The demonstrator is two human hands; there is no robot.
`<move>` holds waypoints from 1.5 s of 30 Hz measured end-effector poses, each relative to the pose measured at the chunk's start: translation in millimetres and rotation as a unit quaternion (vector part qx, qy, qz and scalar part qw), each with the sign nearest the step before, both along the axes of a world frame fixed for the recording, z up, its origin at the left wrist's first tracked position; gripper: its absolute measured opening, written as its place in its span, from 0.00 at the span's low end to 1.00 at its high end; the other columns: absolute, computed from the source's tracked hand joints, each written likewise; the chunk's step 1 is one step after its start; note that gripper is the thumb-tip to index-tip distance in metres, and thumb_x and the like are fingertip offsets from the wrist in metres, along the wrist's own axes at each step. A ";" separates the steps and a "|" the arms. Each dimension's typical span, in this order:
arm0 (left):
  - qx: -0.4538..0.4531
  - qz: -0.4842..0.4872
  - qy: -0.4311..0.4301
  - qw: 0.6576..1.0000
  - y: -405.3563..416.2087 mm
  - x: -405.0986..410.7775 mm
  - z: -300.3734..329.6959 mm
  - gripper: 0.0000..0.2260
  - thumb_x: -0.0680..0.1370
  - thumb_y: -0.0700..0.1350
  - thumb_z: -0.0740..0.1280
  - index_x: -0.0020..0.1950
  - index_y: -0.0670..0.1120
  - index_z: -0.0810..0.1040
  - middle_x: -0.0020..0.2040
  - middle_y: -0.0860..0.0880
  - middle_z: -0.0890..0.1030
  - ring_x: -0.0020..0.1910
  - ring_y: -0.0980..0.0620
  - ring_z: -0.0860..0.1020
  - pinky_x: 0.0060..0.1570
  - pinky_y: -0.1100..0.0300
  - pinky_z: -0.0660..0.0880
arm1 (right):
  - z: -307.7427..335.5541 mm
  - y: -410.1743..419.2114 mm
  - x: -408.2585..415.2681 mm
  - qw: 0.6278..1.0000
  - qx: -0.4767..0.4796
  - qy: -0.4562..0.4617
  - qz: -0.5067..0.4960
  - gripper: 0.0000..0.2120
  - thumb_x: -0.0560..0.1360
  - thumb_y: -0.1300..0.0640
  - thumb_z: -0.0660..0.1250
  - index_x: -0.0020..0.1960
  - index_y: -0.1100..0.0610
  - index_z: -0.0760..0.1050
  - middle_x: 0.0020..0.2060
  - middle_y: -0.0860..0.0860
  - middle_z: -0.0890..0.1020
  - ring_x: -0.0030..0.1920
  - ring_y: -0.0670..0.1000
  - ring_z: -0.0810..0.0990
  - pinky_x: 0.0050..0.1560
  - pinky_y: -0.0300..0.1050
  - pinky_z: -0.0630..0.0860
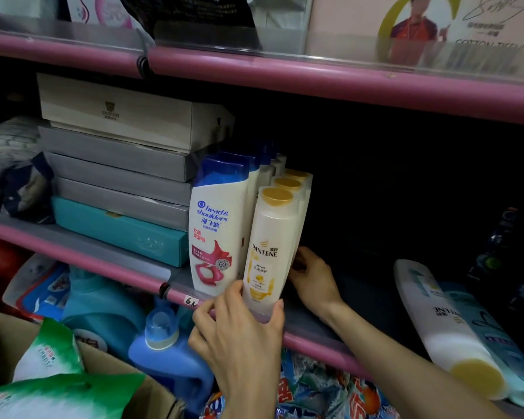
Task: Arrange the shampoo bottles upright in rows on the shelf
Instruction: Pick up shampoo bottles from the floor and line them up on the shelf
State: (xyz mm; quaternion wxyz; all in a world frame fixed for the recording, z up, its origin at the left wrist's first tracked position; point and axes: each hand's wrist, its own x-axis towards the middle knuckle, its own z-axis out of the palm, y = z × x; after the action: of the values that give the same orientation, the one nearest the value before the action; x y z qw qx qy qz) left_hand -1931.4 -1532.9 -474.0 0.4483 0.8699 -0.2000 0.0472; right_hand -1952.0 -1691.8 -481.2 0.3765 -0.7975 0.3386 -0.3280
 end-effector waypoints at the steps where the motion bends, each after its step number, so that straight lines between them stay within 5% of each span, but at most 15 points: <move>1: 0.004 0.000 -0.002 1.000 -0.2 0.4 -0.2 0.27 0.67 0.62 0.70 0.63 0.56 0.70 0.59 0.56 0.75 0.62 0.52 0.59 0.60 0.52 0.57 | 0.2 0.1 0.1 1.000 -0.001 0.001 0.001 0.11 0.76 0.60 0.66 0.58 0.55 0.75 0.53 0.49 0.82 0.52 0.45 0.79 0.51 0.36 0.74; 21: -0.050 -0.033 -0.046 0.997 8.9 -1.8 2.2 0.27 0.72 0.55 0.70 0.67 0.46 0.69 0.62 0.47 0.75 0.61 0.47 0.63 0.57 0.52 0.63 | 25.6 17.5 -11.5 0.998 0.032 0.046 -0.005 0.21 0.75 0.58 0.68 0.66 0.56 0.70 0.59 0.52 0.79 0.61 0.51 0.77 0.59 0.42 0.73; 26: -0.160 -0.097 -0.091 0.978 15.6 -30.4 13.7 0.19 0.73 0.41 0.69 0.63 0.41 0.72 0.57 0.43 0.75 0.57 0.44 0.68 0.55 0.59 0.60 | 54.6 36.8 -70.9 0.952 -0.113 0.283 -0.024 0.27 0.76 0.50 0.66 0.72 0.54 0.63 0.68 0.56 0.71 0.68 0.57 0.69 0.64 0.45 0.68; 29: -0.176 -0.205 -0.095 0.958 15.6 -62.1 12.0 0.14 0.74 0.41 0.68 0.59 0.45 0.74 0.54 0.50 0.73 0.56 0.53 0.68 0.57 0.63 0.62 | 63.6 53.3 -122.3 0.884 -0.220 0.405 -0.076 0.30 0.74 0.44 0.64 0.73 0.51 0.61 0.70 0.55 0.67 0.69 0.60 0.65 0.67 0.52 0.66; 32: -0.156 -0.325 -0.088 0.929 12.9 -94.2 6.1 0.13 0.75 0.44 0.65 0.59 0.47 0.74 0.55 0.53 0.71 0.56 0.57 0.69 0.56 0.64 0.65 | 65.6 56.2 -167.6 0.842 -0.209 0.482 -0.120 0.32 0.74 0.41 0.63 0.74 0.46 0.58 0.74 0.53 0.59 0.70 0.63 0.62 0.67 0.56 0.63; 36: -0.109 -0.421 -0.108 0.894 11.0 -122.7 -2.9 0.17 0.76 0.47 0.63 0.65 0.49 0.71 0.62 0.54 0.70 0.63 0.56 0.68 0.64 0.62 0.65 | 73.2 48.2 -197.9 0.908 -0.084 0.397 -0.104 0.31 0.71 0.47 0.67 0.72 0.43 0.61 0.75 0.55 0.55 0.71 0.59 0.65 0.66 0.49 0.67; 39: -0.087 -0.459 -0.114 0.877 10.8 -132.1 -7.1 0.22 0.77 0.48 0.62 0.71 0.49 0.65 0.69 0.54 0.66 0.69 0.56 0.63 0.69 0.63 0.60 | 74.7 46.2 -203.0 0.938 -0.071 0.314 -0.131 0.27 0.72 0.51 0.65 0.71 0.44 0.67 0.71 0.55 0.66 0.67 0.57 0.70 0.63 0.47 0.70; 41: -0.080 -0.472 -0.109 0.871 10.2 -133.9 -8.9 0.26 0.78 0.49 0.62 0.75 0.50 0.59 0.73 0.55 0.62 0.72 0.58 0.59 0.70 0.67 0.55 | 84.9 50.9 -202.1 0.969 0.030 0.189 -0.155 0.21 0.75 0.53 0.63 0.68 0.46 0.71 0.64 0.55 0.73 0.58 0.57 0.76 0.54 0.52 0.78; 43: -0.083 -0.477 -0.091 0.870 8.5 -133.7 -9.9 0.29 0.78 0.49 0.62 0.77 0.53 0.53 0.76 0.58 0.57 0.73 0.62 0.54 0.69 0.71 0.49 | 108.0 57.6 -201.4 0.962 0.218 0.015 -0.161 0.16 0.77 0.55 0.61 0.64 0.49 0.75 0.60 0.54 0.73 0.50 0.55 0.77 0.39 0.51 0.82; 45: -0.088 -0.480 -0.076 0.869 5.4 -133.3 -9.4 0.33 0.78 0.50 0.63 0.77 0.55 0.47 0.77 0.60 0.51 0.72 0.67 0.49 0.67 0.73 0.44 | 138.5 62.4 -206.4 0.917 0.360 -0.100 -0.139 0.15 0.76 0.57 0.60 0.61 0.53 0.76 0.60 0.58 0.71 0.53 0.61 0.76 0.34 0.50 0.82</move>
State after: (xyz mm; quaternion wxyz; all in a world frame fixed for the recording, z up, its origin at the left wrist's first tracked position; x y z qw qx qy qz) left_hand -2064.7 -1527.5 -483.4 0.4735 0.6173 -0.6218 -0.0901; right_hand -2158.4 -1629.4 -342.6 0.6208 -0.5162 0.5017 -0.3105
